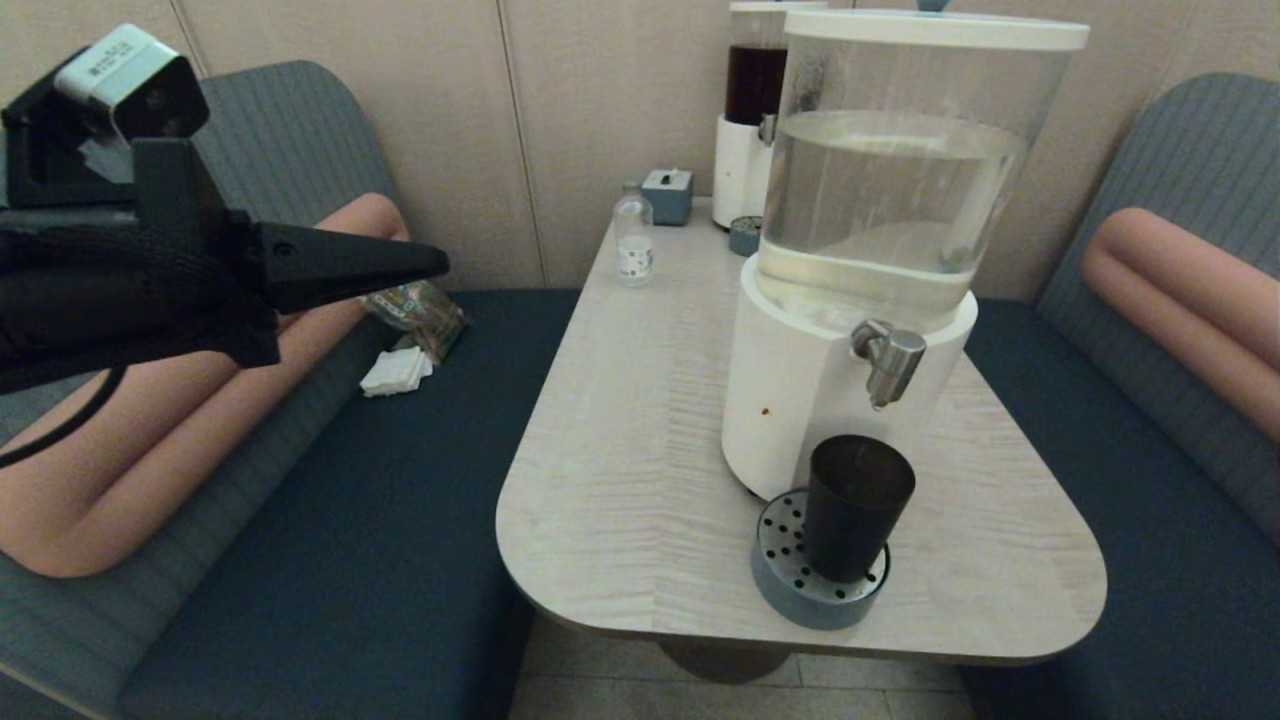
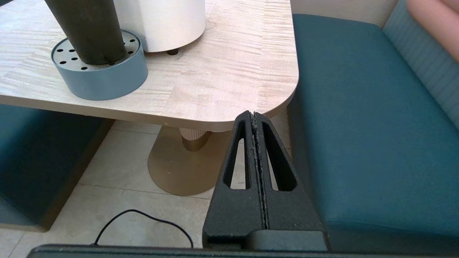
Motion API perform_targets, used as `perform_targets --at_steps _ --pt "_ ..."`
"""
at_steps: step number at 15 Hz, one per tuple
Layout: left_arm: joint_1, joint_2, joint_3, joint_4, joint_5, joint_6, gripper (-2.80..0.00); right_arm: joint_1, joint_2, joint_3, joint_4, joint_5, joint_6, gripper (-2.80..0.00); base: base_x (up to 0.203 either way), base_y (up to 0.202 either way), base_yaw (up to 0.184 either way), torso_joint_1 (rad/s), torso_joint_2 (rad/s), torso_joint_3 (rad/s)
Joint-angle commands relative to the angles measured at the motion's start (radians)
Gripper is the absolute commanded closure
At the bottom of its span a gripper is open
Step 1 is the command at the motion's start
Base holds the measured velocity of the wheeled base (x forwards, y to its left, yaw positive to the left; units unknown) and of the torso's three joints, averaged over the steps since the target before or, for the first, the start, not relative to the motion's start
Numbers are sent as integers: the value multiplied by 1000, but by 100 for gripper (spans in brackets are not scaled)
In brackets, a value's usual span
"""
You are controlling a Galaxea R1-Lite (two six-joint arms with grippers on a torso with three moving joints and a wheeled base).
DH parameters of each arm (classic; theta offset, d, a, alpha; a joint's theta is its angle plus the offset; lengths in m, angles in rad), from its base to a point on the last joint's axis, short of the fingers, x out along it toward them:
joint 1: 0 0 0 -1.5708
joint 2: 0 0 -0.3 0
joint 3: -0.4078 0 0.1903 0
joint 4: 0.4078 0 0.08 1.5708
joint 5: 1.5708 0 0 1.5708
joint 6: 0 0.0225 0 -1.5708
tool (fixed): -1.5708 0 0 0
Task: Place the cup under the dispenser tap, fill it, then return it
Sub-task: Turn off the faucet
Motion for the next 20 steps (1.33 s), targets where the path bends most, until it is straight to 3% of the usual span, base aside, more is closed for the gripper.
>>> perform_targets --at_steps 1,3,6,9,13,20 --pt "-73 62 90 -266 -5 -121 0 0 2 2 0 0 -1 0 0 0 0 0 0 0" --pt "-148 120 148 -415 -2 -191 0 0 2 2 0 0 -1 0 0 0 0 0 0 0" --pt "-232 228 146 -463 23 -206 0 0 2 2 0 0 -1 0 0 0 0 0 0 0" --pt "-291 350 124 -553 100 -209 0 0 2 2 0 0 -1 0 0 0 0 0 0 0" --pt "-319 386 110 -685 120 -344 0 0 2 2 0 0 -1 0 0 0 0 0 0 0" --pt "-322 379 108 -687 124 -344 0 0 2 2 0 0 -1 0 0 0 0 0 0 0"
